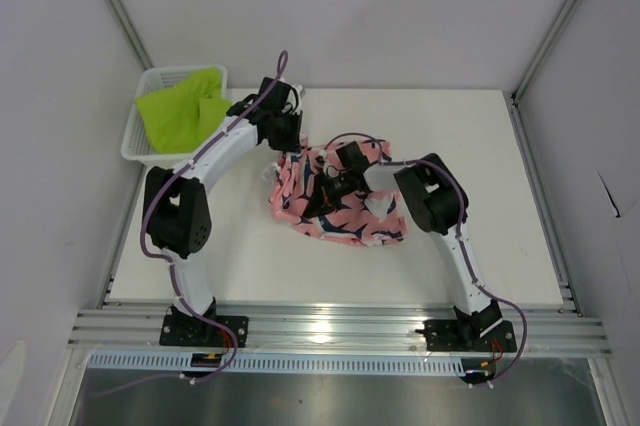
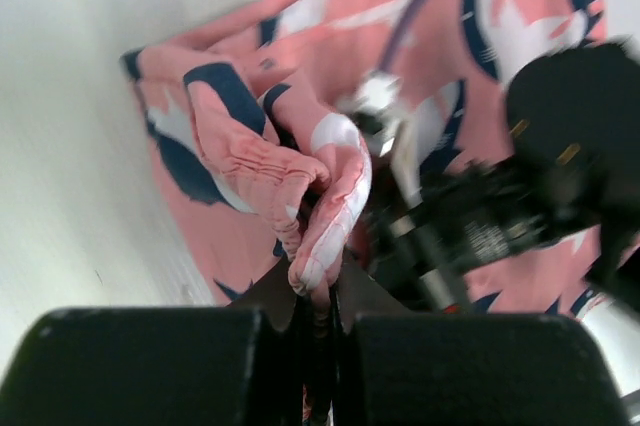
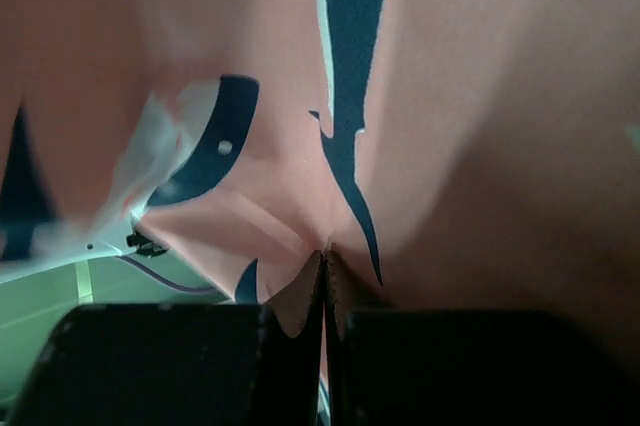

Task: Fold and stack the shorts
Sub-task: Fold the shorts

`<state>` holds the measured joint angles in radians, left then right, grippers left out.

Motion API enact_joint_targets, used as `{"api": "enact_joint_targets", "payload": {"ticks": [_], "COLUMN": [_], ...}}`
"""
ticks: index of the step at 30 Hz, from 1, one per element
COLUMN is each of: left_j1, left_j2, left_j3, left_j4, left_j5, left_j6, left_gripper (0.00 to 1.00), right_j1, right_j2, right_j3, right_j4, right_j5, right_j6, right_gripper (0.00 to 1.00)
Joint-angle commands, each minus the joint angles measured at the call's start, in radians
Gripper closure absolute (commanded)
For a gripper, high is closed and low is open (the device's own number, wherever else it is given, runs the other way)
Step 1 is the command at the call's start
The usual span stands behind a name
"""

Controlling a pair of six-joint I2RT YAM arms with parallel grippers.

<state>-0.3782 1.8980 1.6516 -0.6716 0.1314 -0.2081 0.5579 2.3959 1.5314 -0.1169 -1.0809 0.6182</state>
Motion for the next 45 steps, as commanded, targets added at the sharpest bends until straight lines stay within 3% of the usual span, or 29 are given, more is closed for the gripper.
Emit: {"api": "enact_joint_targets", "payload": {"ticks": [1,7,13,16,20,23,27,31,35,37,38,40,45], "left_j1": [-0.057,-0.123,-0.148,-0.149,-0.151,-0.157,-0.18,-0.183,-0.185,-0.191,-0.203,-0.215,-0.252], "left_j2": [-0.099,-0.143,-0.243,-0.299,-0.323,-0.31,-0.292,-0.287,-0.28,-0.269,-0.266,-0.254,-0.226], "left_j3": [0.042,0.111,0.071,0.027,-0.018,-0.023,-0.01,-0.01,-0.009,-0.004,-0.003,0.0,0.011], "left_j4": [-0.052,-0.144,-0.184,-0.187,-0.184,-0.19,-0.203,-0.201,-0.186,-0.189,-0.189,-0.195,-0.213], "left_j5": [-0.091,-0.162,-0.246,-0.286,-0.337,-0.38,-0.447,-0.472,-0.474,-0.481,-0.486,-0.507,-0.542], "left_j6": [0.016,0.003,-0.013,-0.02,-0.011,-0.013,-0.011,-0.016,-0.02,-0.025,-0.03,-0.034,-0.076], "left_gripper": [0.94,0.94,0.93,0.92,0.91,0.91,0.91,0.91,0.91,0.92,0.91,0.92,0.92], "right_j1": [0.115,0.204,0.243,0.234,0.212,0.189,0.154,0.119,0.091,0.067,0.056,0.016,-0.068], "right_j2": [0.043,0.049,0.057,0.057,0.003,-0.058,-0.113,-0.167,-0.243,-0.305,-0.325,-0.363,-0.446], "right_j3": [-0.115,-0.112,-0.111,-0.047,0.007,0.055,0.133,0.11,0.062,0.03,-0.009,-0.048,-0.134], "right_j4": [0.095,0.275,0.477,0.389,0.246,0.139,-0.044,-0.075,-0.141,-0.159,-0.167,-0.184,-0.268], "right_j5": [0.062,0.134,0.148,0.159,0.2,0.242,0.28,0.274,0.302,0.346,0.357,0.395,0.484], "right_j6": [0.331,0.587,0.818,0.763,0.646,0.542,0.417,0.39,0.335,0.29,0.278,0.24,0.126], "right_gripper": [1.0,1.0,1.0,0.97,0.75,0.68,0.62,0.61,0.65,0.71,0.82,0.92,1.0]}}
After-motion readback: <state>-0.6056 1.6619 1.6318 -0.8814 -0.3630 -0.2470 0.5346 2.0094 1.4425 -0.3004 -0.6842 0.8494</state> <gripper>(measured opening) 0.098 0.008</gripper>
